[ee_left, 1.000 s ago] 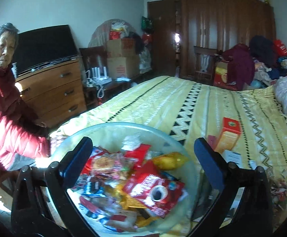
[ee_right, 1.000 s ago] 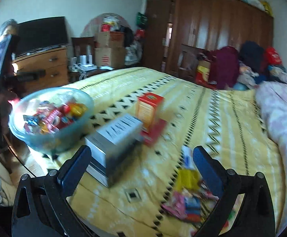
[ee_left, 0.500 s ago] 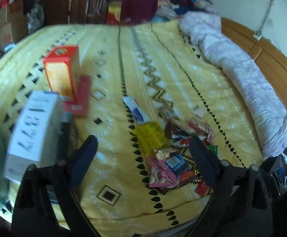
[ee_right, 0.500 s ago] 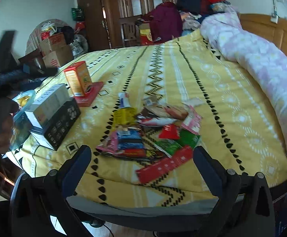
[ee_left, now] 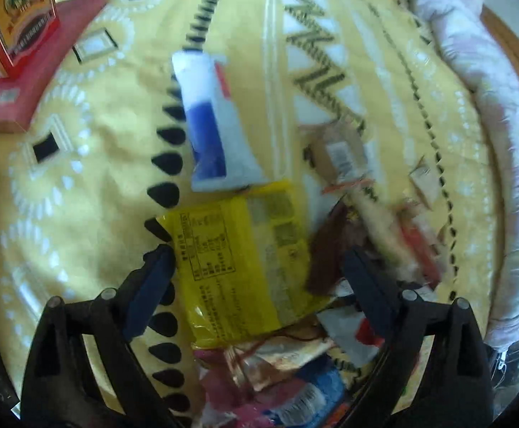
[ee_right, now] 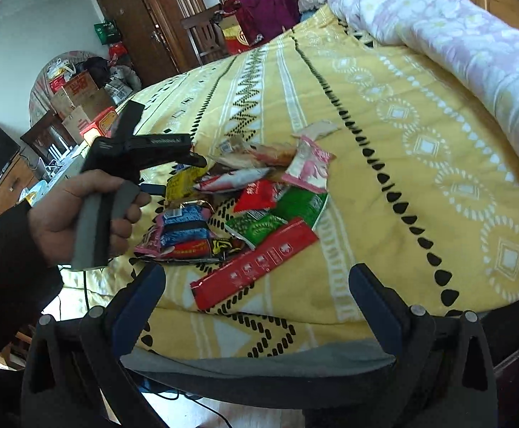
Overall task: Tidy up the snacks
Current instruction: 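Grasp the yellow snack packet with the left tool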
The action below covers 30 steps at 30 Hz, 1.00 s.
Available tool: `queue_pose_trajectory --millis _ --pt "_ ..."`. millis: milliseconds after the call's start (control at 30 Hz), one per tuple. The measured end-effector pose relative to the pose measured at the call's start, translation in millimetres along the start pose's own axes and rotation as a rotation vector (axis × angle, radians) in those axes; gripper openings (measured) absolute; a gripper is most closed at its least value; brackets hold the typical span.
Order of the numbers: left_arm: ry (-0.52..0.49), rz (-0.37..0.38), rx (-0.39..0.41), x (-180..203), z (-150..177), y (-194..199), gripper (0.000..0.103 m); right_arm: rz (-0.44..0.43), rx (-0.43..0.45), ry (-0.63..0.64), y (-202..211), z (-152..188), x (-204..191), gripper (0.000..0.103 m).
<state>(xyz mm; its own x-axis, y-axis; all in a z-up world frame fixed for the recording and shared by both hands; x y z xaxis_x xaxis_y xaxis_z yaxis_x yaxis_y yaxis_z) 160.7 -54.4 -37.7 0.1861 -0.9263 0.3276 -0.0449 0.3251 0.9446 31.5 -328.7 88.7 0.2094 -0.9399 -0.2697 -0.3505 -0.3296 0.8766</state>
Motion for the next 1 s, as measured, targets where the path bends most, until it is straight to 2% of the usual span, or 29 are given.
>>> queue_pose_trajectory --millis 67,167,233,267,300,400,500,700,767,833,900,1000 --pt "-0.033 -0.005 0.030 -8.2 2.5 3.5 0.094 -0.003 -0.004 -0.007 -3.5 2.3 3.2 0.103" --pt "-0.044 -0.015 0.055 -17.2 16.3 15.4 0.080 -0.010 -0.013 -0.011 -7.3 4.7 4.0 0.103" --pt "-0.044 -0.015 0.065 -25.3 27.0 23.8 0.067 -0.018 -0.023 -0.014 -9.4 6.1 3.7 0.103" --pt "-0.039 -0.041 0.076 -32.8 31.0 28.2 0.062 -0.021 -0.022 -0.017 -10.2 5.8 4.1 0.103" --pt "-0.035 -0.045 0.083 -40.0 27.9 29.8 0.061 -0.021 -0.020 -0.019 -10.2 5.9 3.8 0.103" --pt "-0.028 -0.053 0.089 -52.0 33.3 36.6 0.061 -0.030 -0.025 -0.018 -12.7 6.9 0.5 0.103" --pt "-0.062 -0.071 0.086 -47.1 30.5 31.6 0.062 -0.036 -0.035 -0.008 -16.5 7.9 -4.1 0.103" --pt "-0.114 -0.108 0.105 -28.5 24.9 28.4 0.073 -0.038 -0.050 -0.011 -20.4 9.1 -4.4 0.103" --pt "-0.142 -0.155 0.091 -26.3 24.6 20.9 0.075 -0.033 -0.052 -0.017 -20.8 9.2 -1.4 0.103" --pt "-0.150 -0.156 0.074 -30.1 22.4 13.0 0.078 -0.026 -0.056 -0.023 -21.9 8.8 1.7 0.103" --pt "-0.160 -0.172 0.085 -32.9 20.3 12.2 0.078 -0.021 -0.059 -0.023 -23.1 8.2 3.4 0.103" --pt "-0.164 -0.181 0.108 -35.3 20.3 17.6 0.073 -0.018 -0.064 -0.016 -24.3 5.5 3.6 0.103"
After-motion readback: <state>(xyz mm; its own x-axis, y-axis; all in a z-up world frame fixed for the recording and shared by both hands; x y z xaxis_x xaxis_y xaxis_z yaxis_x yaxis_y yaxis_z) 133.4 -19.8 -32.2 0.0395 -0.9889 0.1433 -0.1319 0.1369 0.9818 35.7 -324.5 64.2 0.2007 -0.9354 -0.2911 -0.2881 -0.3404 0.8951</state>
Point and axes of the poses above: each gripper's, at about its wrist camera, not at the fingertips, and y roughly against the way its jaws point, x to its right, z to its underside, the point moved 9 cm from there along -y, roughly the way its jaws point, and after that the axes turned 15 degrees about -x, right-handed, at the moved point
